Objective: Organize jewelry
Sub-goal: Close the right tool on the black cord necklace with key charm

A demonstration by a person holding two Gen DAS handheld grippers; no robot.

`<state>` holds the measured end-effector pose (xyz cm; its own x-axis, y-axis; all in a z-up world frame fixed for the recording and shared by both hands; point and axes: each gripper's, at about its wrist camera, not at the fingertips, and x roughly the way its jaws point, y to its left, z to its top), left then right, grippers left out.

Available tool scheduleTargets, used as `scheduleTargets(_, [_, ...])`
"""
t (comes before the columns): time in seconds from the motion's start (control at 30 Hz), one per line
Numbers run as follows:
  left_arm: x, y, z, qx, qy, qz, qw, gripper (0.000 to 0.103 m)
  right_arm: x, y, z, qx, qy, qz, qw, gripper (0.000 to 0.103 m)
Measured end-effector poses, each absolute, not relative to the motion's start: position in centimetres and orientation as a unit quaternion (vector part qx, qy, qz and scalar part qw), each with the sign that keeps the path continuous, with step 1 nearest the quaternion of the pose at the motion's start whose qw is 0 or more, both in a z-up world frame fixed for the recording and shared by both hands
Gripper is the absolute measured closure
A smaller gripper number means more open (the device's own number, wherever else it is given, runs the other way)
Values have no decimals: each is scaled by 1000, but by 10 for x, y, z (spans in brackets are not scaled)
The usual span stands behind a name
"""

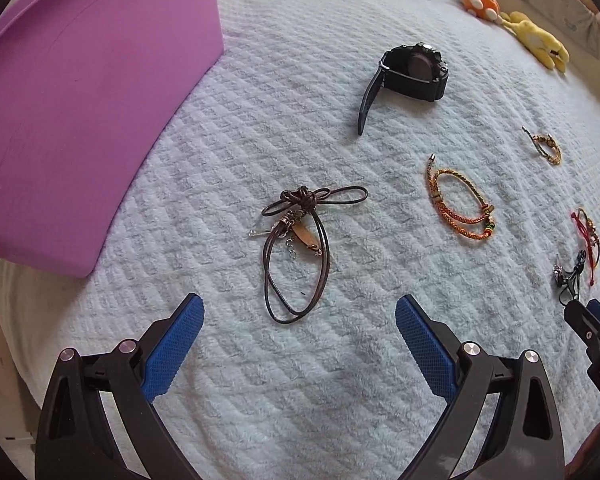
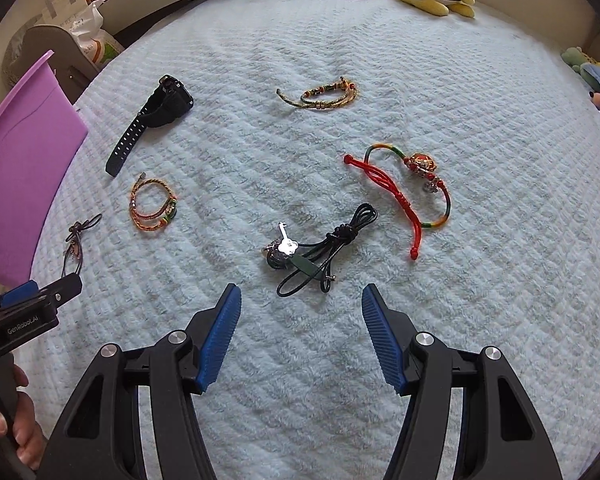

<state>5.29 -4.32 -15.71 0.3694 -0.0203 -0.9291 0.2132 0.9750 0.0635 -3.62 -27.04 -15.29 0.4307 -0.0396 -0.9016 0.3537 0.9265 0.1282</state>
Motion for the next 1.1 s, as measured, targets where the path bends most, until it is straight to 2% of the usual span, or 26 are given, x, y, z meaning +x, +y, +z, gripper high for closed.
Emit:
scheduleTargets(0.73, [103, -47, -183, 94, 550, -50, 828, 7, -12, -272, -177, 141, 519, -130, 833, 43])
scheduleTargets(0.93, [112, -48, -185, 84, 550, -50, 830, 9, -2, -274, -180, 128, 522, -133, 833, 57])
scheduleTargets(1.1, [114, -50, -183, 81, 542, -60, 834, 21, 2, -270, -182, 109, 522, -133, 835, 71])
